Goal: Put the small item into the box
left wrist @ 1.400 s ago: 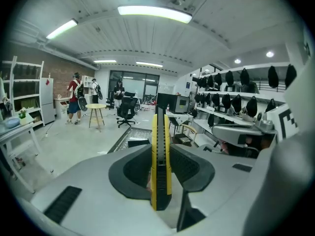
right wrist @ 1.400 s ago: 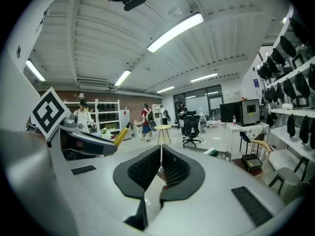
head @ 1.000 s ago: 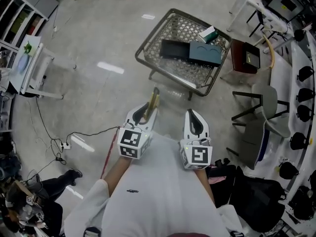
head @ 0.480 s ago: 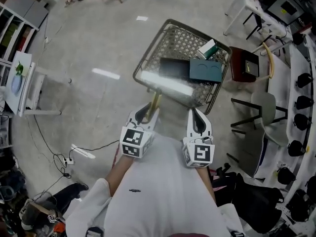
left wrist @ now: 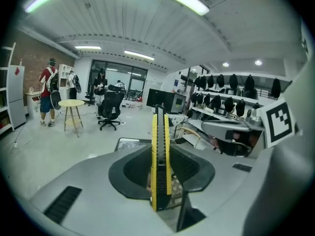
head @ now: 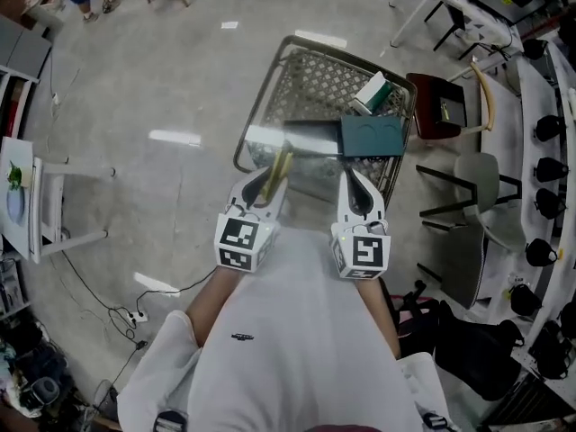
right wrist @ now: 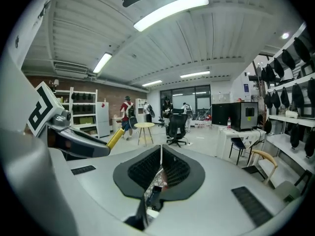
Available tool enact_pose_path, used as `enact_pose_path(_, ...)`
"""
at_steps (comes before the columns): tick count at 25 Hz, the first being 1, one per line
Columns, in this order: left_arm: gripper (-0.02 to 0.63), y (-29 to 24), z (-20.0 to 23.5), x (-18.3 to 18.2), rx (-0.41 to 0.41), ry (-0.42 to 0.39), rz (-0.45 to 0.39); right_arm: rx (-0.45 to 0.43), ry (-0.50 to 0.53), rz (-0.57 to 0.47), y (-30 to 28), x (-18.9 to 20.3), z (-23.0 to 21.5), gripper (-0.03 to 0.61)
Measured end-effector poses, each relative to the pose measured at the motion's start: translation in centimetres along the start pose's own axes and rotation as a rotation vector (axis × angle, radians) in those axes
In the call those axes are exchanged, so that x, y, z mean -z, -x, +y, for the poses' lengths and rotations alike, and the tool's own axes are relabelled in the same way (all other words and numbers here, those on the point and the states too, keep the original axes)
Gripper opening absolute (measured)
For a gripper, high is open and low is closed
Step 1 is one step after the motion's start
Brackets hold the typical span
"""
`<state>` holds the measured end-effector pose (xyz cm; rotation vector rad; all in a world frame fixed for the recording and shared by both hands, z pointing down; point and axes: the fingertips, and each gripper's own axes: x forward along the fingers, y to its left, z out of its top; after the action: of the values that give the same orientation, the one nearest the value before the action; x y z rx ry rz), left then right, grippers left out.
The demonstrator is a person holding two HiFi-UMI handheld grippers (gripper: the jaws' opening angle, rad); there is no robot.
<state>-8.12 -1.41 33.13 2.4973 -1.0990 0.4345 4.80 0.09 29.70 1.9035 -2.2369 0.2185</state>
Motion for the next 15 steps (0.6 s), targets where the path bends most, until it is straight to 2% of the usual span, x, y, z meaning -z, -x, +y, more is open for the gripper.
enact_pose_path(5, 0.108, -2.9, 1.7, -0.9, 0.038, -0.021, 0.032, 0.02, -0.007, 0.028, -3.1, 0.0, -0.7, 0.005)
enact_pose_path(15, 0.107, -7.3, 1.8, 0.4, 0.067, -0.083, 0.133, 0.01, -0.049, 0.089, -5.0, 2.6, -2.7, 0.005)
